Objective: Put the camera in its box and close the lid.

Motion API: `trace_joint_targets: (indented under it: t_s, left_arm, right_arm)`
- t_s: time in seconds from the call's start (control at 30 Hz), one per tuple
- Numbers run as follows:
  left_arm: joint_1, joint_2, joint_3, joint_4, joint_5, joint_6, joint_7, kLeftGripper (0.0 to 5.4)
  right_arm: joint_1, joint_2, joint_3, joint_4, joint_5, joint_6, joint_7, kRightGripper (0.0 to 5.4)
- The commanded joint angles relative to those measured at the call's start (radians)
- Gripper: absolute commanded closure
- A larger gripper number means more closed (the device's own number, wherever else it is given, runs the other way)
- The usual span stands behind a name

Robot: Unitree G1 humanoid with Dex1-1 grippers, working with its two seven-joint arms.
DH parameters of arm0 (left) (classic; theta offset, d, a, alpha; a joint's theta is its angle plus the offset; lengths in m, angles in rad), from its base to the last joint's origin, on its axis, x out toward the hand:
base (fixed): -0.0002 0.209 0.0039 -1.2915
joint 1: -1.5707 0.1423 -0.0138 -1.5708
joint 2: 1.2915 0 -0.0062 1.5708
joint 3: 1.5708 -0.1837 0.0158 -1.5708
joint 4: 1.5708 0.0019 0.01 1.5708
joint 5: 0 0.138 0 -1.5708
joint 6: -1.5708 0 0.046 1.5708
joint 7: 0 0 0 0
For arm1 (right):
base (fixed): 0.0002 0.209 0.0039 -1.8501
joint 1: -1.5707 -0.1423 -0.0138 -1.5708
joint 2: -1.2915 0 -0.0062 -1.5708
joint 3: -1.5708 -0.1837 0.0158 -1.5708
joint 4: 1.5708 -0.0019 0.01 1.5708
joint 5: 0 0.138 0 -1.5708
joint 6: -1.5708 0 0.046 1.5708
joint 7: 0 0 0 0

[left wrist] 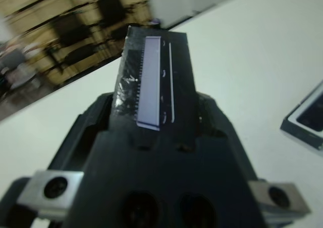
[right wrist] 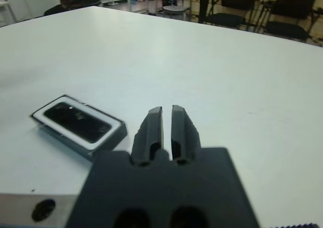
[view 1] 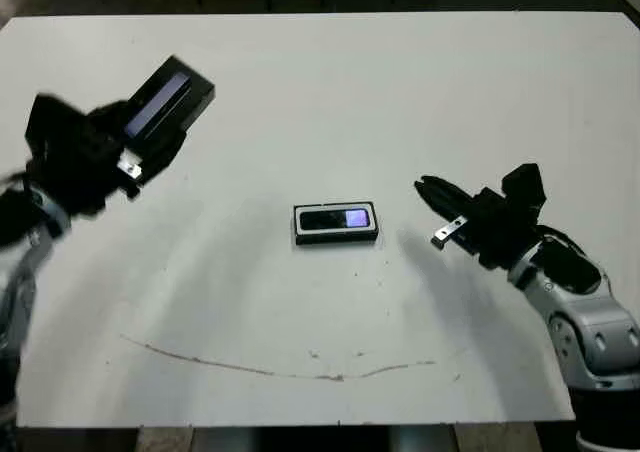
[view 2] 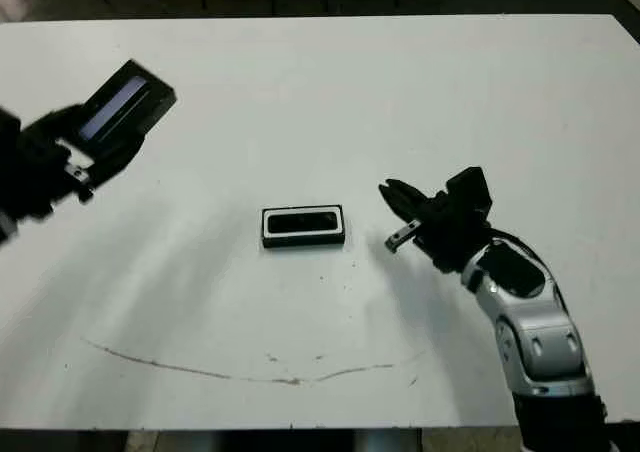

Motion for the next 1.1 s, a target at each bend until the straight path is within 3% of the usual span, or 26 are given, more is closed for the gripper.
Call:
trace_joint_targets:
  t_s: [0.03,0.17,0.4,0.87,1.1]
  left_arm:
    - [-0.127,0.051,-0.108,0.129,0.004,0.012,-0.179,2.49]
    - [-0.268,0.039,-0.217,0.256,0.044,-0.024,-0.318,2.49]
    - [-0.396,-0.065,-0.322,0.345,0.088,-0.069,-0.378,2.49]
    - [-0.484,-0.202,-0.438,0.386,0.125,-0.061,-0.467,2.49]
    - [-0.531,-0.247,-0.539,0.454,0.194,-0.037,-0.522,2.49]
  right_arm:
    - [-0.01,-0.02,-0.028,0.051,0.009,0.013,0.007,5.4]
    - [-0.031,-0.036,-0.06,0.071,0.01,0.052,-0.009,5.4]
    - [-0.073,-0.054,-0.095,0.165,-0.001,0.028,-0.014,5.4]
    - [-0.095,-0.052,-0.105,0.256,-0.012,-0.01,-0.012,5.4]
    - [-0.09,-0.051,-0.098,0.243,-0.013,-0.003,-0.016,5.4]
